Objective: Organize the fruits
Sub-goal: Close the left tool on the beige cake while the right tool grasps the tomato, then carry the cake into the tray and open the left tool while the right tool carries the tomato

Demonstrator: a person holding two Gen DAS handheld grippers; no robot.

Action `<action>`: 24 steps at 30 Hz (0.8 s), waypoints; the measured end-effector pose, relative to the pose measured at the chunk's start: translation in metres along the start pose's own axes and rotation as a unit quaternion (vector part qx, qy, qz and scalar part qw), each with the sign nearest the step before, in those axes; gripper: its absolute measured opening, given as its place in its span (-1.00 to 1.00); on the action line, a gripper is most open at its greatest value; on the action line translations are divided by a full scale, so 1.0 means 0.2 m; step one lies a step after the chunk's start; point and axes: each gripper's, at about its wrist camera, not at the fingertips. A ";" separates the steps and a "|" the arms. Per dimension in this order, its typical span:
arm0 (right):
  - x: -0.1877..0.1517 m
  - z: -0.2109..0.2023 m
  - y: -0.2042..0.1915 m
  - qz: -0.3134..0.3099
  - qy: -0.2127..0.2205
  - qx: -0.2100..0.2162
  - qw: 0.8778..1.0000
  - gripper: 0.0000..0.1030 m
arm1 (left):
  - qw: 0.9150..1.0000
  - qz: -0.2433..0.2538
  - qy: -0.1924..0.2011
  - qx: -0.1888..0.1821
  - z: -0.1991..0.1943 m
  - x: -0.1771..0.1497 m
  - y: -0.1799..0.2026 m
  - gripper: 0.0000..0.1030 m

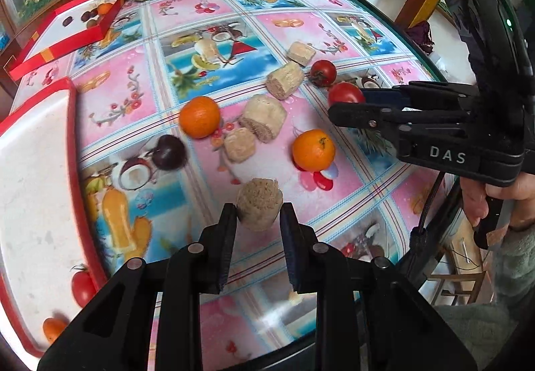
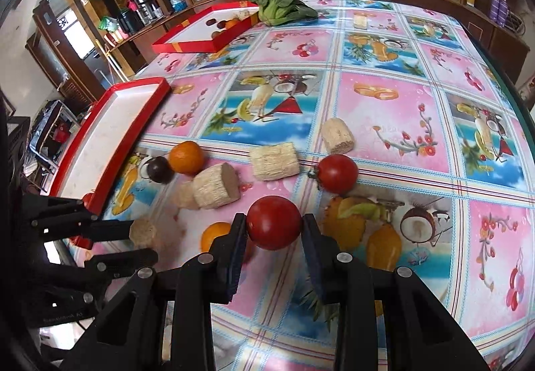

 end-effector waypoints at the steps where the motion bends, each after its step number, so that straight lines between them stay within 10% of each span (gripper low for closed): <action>1: 0.00 -0.01 -0.02 -0.004 0.001 0.004 1.000 -0.35 | 1.000 -0.004 0.001 0.001 -0.02 -0.01 -0.03 -0.53; 24: 0.17 0.12 -0.70 -0.133 -0.025 0.102 0.986 -0.35 | 0.991 -0.123 0.010 0.051 -0.33 -0.18 -0.73 -0.53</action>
Point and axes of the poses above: each gripper's, at about its wrist camera, not at the fingertips, and z roughly the way its jaws point, y to its right, x to its top, and after that the axes turned 3 degrees about -z, right-handed
